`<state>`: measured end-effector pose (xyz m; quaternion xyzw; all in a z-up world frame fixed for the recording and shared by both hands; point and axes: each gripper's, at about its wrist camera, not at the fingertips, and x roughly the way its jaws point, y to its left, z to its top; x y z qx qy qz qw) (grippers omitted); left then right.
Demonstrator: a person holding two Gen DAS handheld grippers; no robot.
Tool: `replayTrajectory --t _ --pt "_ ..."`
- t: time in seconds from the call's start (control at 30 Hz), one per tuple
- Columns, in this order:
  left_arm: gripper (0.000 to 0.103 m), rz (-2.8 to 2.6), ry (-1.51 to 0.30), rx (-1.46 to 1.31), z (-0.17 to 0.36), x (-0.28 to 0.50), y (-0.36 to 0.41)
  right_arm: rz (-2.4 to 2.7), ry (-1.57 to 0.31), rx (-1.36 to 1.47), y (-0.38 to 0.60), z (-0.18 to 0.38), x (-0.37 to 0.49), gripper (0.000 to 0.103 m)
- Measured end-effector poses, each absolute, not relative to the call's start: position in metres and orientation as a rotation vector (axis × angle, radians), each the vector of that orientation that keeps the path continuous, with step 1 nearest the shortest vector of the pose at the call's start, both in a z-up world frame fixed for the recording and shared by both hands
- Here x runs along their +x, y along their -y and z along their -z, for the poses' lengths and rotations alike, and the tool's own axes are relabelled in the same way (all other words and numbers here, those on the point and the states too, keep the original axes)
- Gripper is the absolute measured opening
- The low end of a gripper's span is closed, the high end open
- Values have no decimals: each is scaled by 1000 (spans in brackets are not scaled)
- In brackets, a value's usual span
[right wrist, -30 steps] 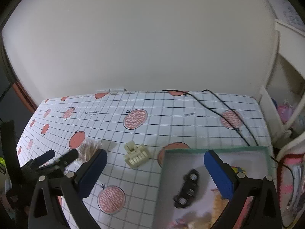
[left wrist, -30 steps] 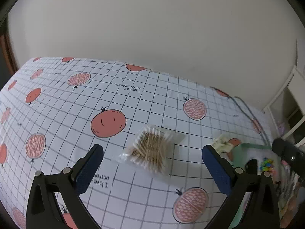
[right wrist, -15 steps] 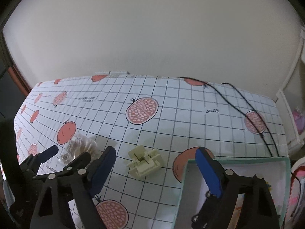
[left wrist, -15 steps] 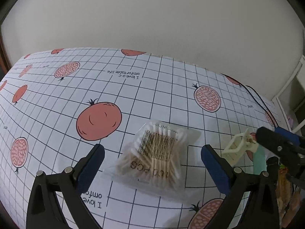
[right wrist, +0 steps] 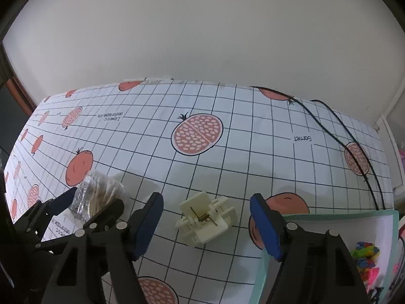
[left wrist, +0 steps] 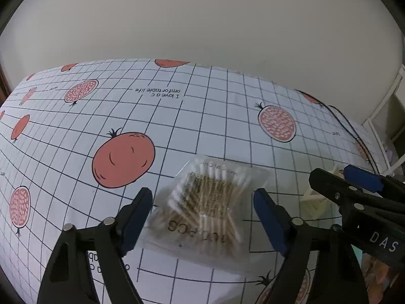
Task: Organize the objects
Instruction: 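Grasp the cotton swab bag with left gripper while right gripper grasps the cream hair clip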
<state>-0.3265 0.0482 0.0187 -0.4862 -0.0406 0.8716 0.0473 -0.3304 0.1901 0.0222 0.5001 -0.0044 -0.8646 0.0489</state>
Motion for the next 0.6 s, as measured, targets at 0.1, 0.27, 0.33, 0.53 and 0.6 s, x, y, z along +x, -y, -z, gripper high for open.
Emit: replayTrajectory --t 0.1,0.27,0.33,0.53,0.6 --pt "79 -2658 126 -1494 -17 -327 -46 2637 16 1536 -191 -19 -331 73" --pt "70 -2666 115 -1494 -17 -327 -46 2637 8 1555 -193 -15 -331 73" --pt "67 -2670 117 -1498 -17 -326 -44 2634 11 1565 -194 -13 -331 70" --pt "63 -2689 142 -1519 -17 -325 -34 2626 10 1582 -194 -10 -330 68" --pt "62 -2690 154 -1521 -17 -325 -32 2621 4 1590 -193 -8 -330 65"
